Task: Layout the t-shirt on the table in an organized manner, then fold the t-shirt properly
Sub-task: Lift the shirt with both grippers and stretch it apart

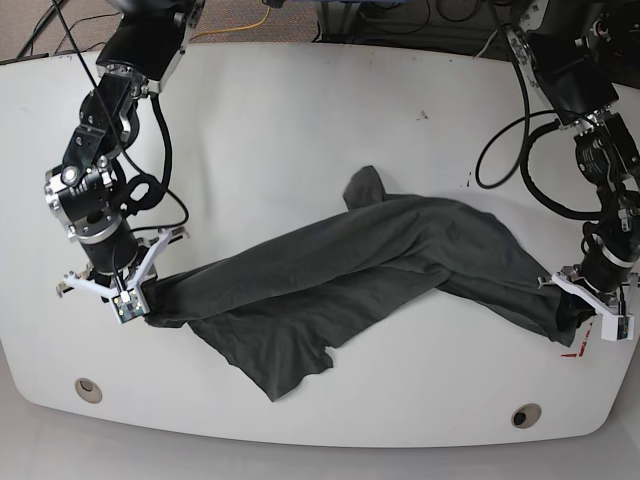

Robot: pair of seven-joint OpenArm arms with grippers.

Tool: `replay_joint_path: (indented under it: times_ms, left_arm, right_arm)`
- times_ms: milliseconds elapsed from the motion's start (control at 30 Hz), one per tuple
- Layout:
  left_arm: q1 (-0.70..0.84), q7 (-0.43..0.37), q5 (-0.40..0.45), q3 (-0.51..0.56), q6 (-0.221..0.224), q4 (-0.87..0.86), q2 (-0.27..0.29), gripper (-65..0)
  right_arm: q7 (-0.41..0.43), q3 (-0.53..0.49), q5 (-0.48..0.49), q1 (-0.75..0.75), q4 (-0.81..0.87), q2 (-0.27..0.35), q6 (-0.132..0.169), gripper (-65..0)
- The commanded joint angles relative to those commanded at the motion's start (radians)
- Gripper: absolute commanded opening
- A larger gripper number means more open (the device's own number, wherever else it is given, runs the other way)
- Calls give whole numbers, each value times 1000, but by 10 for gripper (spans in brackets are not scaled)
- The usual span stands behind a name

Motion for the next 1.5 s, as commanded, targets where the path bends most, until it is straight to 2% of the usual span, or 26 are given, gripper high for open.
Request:
replay_joint_path:
  times_ms: [267, 433, 700, 933, 1100, 1267, 1500]
  left_arm:
    - [-152, 38, 11, -60, 0, 6, -2, -650]
    - [-261, 38, 75, -57, 0, 3, -12, -650]
    - [-462, 43, 98, -57, 0, -149, -25, -650]
    - [-594, 48, 104, -58, 0, -215, -37, -650]
    - [-666, 95, 121, -58, 0, -227, -43, -650]
    - [-724, 104, 123, -55, 0, -247, -60, -650]
    - [-740, 132, 121, -55, -2, -250, -84, -650]
  right_arm:
    - [-83, -5, 0, 173, -6, 20, 0, -650]
    - [-121, -9, 0, 278, -15, 41, 0, -650]
    - [-127, -63, 0, 425, -84, 84, 0, -650]
    - [-127, -98, 0, 542, -157, 114, 0, -650]
    - [-129, -98, 0, 595, -176, 118, 0, -650]
    - [-132, -112, 0, 637, -198, 133, 0, -650]
    - [-204, -135, -2, 663, -193, 138, 0, -650]
